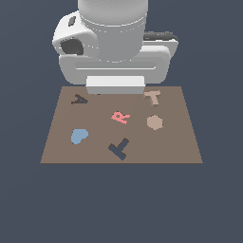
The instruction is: Insert a designated object into the corresponding slot on a board.
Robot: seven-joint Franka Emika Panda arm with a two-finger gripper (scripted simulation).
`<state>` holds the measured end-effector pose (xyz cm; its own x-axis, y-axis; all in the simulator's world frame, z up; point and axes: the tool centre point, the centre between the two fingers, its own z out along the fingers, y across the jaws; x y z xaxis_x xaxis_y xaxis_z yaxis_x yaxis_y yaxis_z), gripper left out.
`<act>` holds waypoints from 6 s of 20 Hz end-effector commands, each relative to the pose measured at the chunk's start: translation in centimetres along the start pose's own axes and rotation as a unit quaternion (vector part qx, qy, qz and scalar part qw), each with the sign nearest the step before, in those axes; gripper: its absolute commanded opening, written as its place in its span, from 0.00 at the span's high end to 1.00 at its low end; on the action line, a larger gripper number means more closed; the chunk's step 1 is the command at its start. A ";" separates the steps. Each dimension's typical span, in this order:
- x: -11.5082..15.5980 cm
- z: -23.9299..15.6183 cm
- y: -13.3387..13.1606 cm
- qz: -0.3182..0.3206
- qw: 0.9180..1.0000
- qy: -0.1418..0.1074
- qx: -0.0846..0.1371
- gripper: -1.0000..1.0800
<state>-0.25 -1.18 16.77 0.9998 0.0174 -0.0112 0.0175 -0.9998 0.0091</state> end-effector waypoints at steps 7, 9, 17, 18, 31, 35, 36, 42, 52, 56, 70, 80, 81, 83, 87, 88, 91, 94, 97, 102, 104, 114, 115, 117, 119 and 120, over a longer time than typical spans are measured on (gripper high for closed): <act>-0.5 0.8 -0.9 -0.004 1.000 0.000 0.000 0.04; -0.8 1.4 -1.6 -0.007 1.000 0.001 0.001 0.04; -3.5 5.5 -6.5 -0.030 1.000 0.003 0.003 0.04; -3.9 6.2 -7.2 -0.033 0.999 0.003 0.003 0.04; -7.1 11.4 -12.9 -0.060 0.998 0.006 0.005 0.04; -7.1 11.4 -12.9 -0.060 0.998 0.005 0.005 0.04; -7.1 11.5 -13.0 -0.060 0.998 0.005 0.005 0.04; -7.2 13.2 -13.2 -0.061 0.998 0.006 0.004 0.04; -7.2 13.7 -13.3 -0.061 0.998 0.006 0.004 1.00; -7.2 13.7 -13.3 -0.061 0.998 0.006 0.004 1.00; -7.4 13.7 -12.3 -0.107 0.994 0.006 0.004 1.00; -7.5 13.6 -9.8 -0.211 0.978 0.007 0.003 1.00; -7.5 13.6 -9.5 -0.224 0.975 0.007 0.003 1.00; -7.4 13.6 -8.8 -0.253 0.968 0.007 0.003 1.00; -7.1 13.5 -7.3 -0.315 0.949 0.007 0.002 1.00; -7.0 13.5 -6.9 -0.331 0.944 0.007 0.002 1.00; -6.6 13.5 -5.8 -0.378 0.926 0.007 0.002 1.00; -6.0 13.4 -4.7 -0.424 0.906 0.007 0.001 1.00; -5.4 13.4 -3.6 -0.470 0.883 0.008 0.001 1.00; -4.0 13.3 -2.1 -0.543 0.840 0.008 0.000 1.00; -3.4 13.3 -1.5 -0.572 0.820 0.008 0.000 1.00; 0.3 13.1 0.7 -0.708 0.706 0.008 -0.002 1.00; 0.7 13.1 0.8 -0.720 0.693 0.008 -0.002 1.00; 1.6 13.0 1.0 -0.745 0.667 0.008 -0.002 1.00; 2.5 13.0 1.2 -0.769 0.639 0.008 -0.002 1.00; 2.9 13.0 1.2 -0.781 0.624 0.008 -0.002 1.00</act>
<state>1.88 -2.42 3.74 -0.1804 0.9836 -0.0005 0.9836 0.1804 0.0018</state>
